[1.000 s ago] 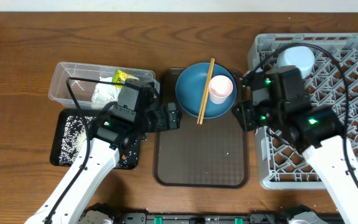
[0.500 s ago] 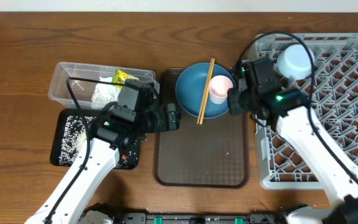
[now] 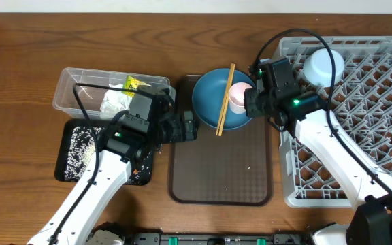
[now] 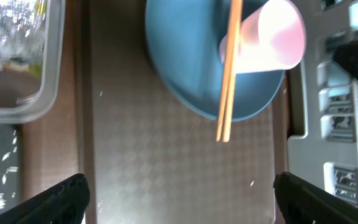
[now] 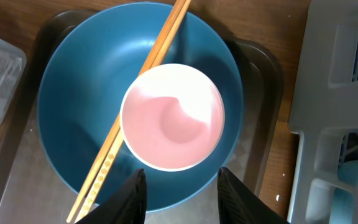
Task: Sort waste into correct bins and load items into the dishwasher rack
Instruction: 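Reach the left gripper toward the chopsticks on the blue plate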
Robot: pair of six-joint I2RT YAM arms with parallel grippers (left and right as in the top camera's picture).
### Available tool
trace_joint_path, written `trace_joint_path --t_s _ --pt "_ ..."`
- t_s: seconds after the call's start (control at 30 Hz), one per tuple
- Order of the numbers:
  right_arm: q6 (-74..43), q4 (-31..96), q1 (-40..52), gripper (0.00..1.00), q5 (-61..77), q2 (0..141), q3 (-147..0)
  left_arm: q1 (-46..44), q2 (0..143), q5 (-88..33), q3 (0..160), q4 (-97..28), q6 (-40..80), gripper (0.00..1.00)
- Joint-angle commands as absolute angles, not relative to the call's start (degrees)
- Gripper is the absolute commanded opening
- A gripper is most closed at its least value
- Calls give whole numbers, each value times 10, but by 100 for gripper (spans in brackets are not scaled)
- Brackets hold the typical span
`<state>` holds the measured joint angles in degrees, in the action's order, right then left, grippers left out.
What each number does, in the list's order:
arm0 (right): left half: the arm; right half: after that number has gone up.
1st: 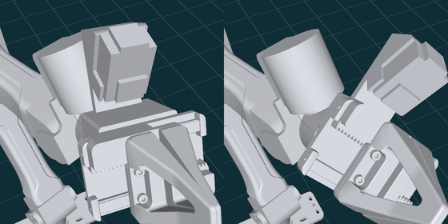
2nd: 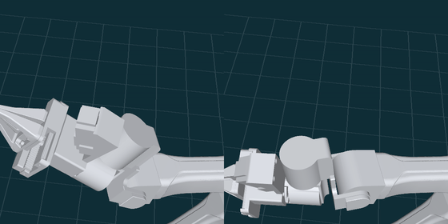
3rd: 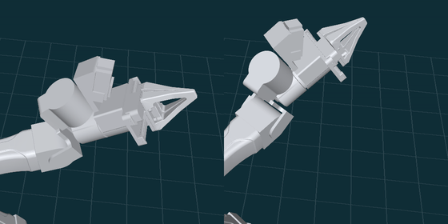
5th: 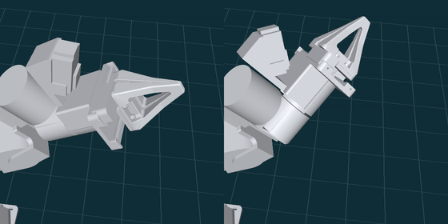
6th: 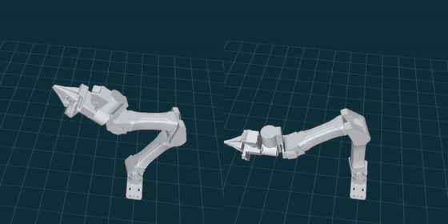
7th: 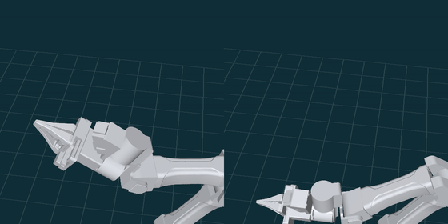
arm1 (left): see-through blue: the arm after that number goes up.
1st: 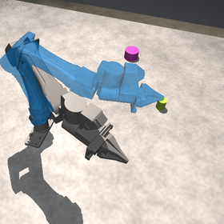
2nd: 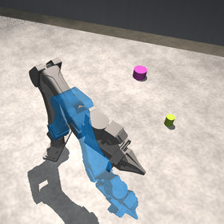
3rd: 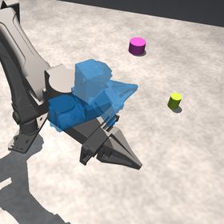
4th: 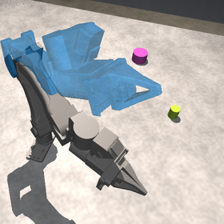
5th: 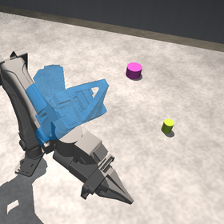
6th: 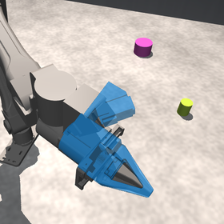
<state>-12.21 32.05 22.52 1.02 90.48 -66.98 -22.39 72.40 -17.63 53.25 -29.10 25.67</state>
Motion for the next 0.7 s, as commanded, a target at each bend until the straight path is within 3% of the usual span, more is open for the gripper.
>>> trace_joint_path --t_s 0.0,0.23,0.67 --pt "-126 321 230 37 2 894 -670 -233 729 -173 537 -269 248 93" --pt "-126 355 213 38 2 827 -670 -259 730 -133 537 -193 248 72" --pt "-126 517 150 40 2 661 -670 -326 857 -108 539 -11 257 66"
